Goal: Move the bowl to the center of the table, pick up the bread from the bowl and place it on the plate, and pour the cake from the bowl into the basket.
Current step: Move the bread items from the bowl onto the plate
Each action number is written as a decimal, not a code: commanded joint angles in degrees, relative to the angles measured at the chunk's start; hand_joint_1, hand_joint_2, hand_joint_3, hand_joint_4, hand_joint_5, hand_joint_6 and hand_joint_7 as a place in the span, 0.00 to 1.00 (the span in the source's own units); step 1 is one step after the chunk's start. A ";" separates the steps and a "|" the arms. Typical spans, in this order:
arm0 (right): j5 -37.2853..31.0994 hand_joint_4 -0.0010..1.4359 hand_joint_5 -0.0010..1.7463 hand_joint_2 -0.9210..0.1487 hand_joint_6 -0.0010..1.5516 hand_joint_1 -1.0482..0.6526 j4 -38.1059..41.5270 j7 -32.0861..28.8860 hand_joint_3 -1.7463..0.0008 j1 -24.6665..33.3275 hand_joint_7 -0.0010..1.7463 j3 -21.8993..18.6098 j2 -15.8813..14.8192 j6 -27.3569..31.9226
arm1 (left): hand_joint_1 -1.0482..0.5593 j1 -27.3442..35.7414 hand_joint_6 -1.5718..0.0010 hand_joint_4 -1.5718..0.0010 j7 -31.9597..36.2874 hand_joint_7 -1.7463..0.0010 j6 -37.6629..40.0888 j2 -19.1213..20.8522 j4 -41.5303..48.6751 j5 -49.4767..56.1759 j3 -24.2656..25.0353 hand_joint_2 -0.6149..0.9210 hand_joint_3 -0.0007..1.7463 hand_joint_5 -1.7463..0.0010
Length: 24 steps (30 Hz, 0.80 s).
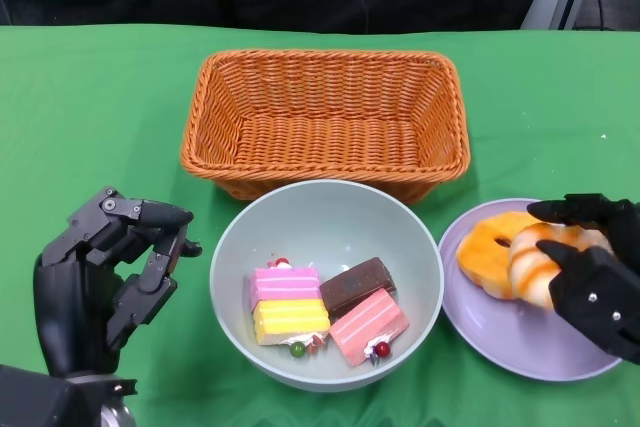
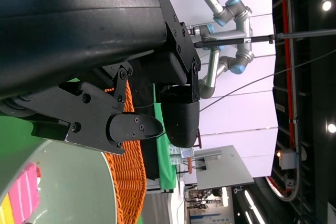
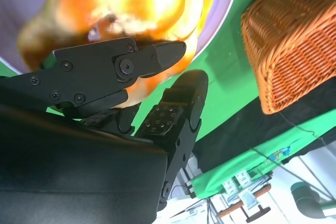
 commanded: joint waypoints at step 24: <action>-1.96 0.44 0.00 0.02 0.43 0.41 -2.99 2.23 1.00 3.58 0.00 1.37 -1.86 1.87 | 0.61 0.56 0.46 0.51 0.30 0.42 -0.41 0.70 0.10 0.53 0.68 0.99 0.24 0.18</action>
